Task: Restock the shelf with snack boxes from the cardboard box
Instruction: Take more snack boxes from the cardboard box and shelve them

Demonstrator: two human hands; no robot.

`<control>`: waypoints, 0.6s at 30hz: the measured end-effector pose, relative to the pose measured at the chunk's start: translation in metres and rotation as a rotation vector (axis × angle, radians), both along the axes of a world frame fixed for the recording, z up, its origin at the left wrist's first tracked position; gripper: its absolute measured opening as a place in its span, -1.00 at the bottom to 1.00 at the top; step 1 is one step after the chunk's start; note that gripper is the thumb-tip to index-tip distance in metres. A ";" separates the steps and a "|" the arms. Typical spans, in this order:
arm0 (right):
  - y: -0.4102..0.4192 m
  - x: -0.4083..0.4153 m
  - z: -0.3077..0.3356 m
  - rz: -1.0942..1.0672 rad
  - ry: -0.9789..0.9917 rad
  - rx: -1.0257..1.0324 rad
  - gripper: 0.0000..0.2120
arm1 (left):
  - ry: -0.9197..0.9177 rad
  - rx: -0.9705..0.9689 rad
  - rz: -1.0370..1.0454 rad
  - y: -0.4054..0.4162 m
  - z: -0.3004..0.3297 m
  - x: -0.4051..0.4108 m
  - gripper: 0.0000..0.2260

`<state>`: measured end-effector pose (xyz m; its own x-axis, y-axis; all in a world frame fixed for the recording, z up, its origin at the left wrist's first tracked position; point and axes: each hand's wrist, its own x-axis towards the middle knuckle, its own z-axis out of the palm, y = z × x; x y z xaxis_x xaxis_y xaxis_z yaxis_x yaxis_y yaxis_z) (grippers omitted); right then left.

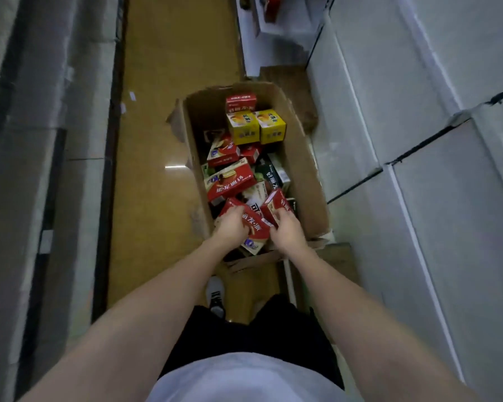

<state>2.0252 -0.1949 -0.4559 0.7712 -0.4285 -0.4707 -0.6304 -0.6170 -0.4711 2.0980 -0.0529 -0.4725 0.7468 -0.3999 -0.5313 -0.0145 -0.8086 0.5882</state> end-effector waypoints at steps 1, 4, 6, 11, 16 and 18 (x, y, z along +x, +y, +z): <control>-0.003 0.005 -0.003 0.001 0.025 -0.005 -0.56 | -0.006 0.023 -0.040 -0.004 -0.004 0.004 -0.56; -0.015 0.020 -0.012 -0.021 0.069 0.004 -0.54 | -0.077 0.103 -0.195 -0.014 -0.005 0.018 -0.49; -0.026 0.031 -0.019 -0.015 0.077 -0.012 -0.52 | -0.135 0.144 -0.278 -0.022 -0.013 0.029 -0.51; -0.053 0.059 -0.044 0.050 0.156 -0.004 -0.43 | -0.247 0.331 -0.558 -0.042 -0.030 0.047 -0.50; -0.076 0.072 -0.068 0.098 0.287 0.112 -0.10 | -0.214 0.554 -0.757 -0.060 -0.052 0.048 -0.31; -0.084 0.072 -0.078 0.142 0.331 0.123 0.01 | -0.225 0.610 -0.785 -0.068 -0.056 0.046 -0.30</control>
